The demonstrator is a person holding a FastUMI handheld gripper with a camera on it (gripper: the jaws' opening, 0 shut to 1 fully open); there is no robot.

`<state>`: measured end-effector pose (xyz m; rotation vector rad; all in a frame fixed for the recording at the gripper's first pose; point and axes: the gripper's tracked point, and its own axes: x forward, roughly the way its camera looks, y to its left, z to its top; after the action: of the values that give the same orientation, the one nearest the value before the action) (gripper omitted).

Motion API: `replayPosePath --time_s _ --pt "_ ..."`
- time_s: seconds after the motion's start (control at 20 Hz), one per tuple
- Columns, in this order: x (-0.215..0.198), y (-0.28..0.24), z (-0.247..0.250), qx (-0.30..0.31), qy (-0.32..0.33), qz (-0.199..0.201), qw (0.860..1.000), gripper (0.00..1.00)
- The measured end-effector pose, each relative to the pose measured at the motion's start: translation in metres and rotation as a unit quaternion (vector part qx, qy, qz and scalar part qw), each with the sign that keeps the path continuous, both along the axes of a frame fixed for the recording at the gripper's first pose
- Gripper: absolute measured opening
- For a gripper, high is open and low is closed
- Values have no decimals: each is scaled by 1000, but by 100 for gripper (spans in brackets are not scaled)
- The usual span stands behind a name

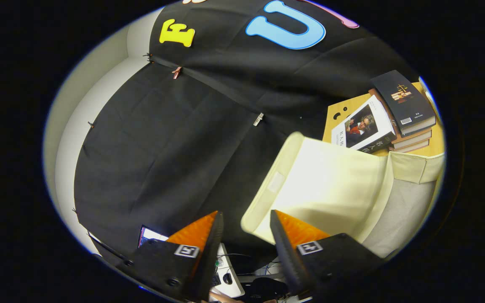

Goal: Open the storage box then place both shoes into the box .Put the left shoe in first, then the right shoe, with the right side of both shoes facing outward in a uniform manner.

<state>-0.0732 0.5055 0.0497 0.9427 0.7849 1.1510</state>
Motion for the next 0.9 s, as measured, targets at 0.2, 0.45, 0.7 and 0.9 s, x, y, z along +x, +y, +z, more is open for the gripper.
replayPosePath --time_s 0.2,0.45,0.7,0.9 --pt "-3 -8 7 1 -44 -18 999 96" --pt "2 -39 1 -36 -98 -60 993 96" --pt "13 -96 -14 -111 -158 -117 974 96" --pt "23 -153 -25 -159 -196 -163 954 96"
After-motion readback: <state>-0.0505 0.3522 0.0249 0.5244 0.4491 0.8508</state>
